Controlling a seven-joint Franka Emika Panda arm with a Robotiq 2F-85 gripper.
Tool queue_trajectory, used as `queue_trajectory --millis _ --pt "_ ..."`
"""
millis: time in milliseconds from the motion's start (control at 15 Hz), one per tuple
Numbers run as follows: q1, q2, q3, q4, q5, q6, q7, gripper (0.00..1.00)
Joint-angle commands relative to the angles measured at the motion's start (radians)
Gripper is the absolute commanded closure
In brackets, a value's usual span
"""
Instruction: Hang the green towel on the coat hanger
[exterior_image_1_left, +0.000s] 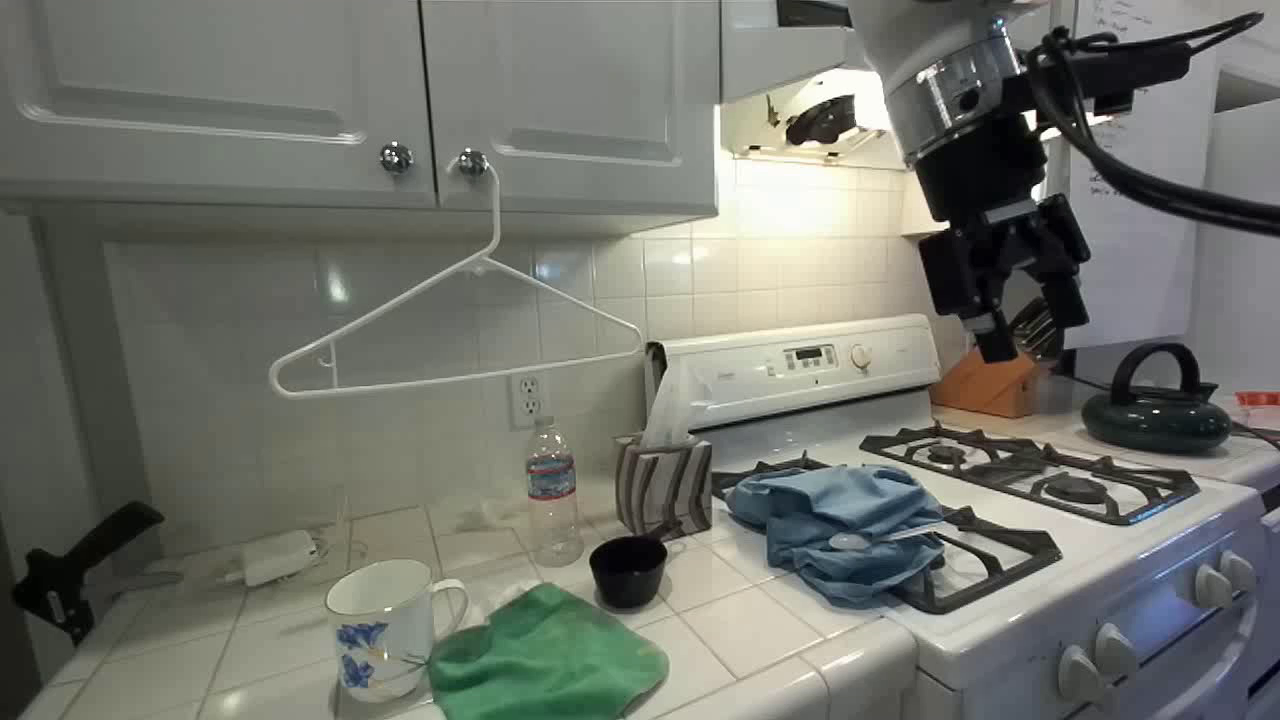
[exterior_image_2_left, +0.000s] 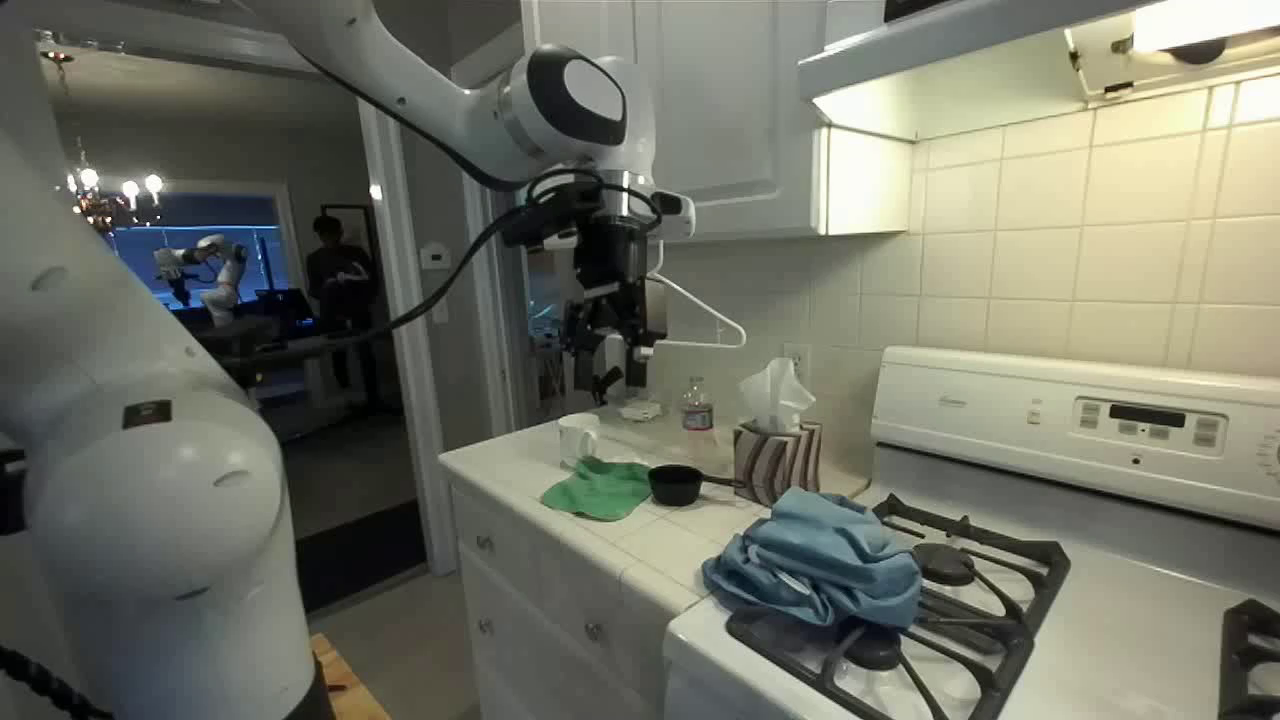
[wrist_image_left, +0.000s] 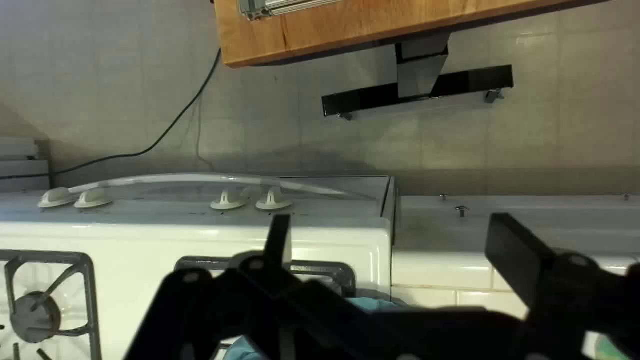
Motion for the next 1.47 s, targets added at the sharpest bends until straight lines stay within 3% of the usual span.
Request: queue_trajectory --millis 0,867,1400 --pt "0.019 0.001 -0.017 0.002 -0.006 -0.003 0.006 0.00" --pt "0.019 0.001 -0.017 0.002 -0.006 -0.003 0.006 0.00" --pt "0.068 0.127 0.031 0.046 0.228 0.262 0.261 0.00"
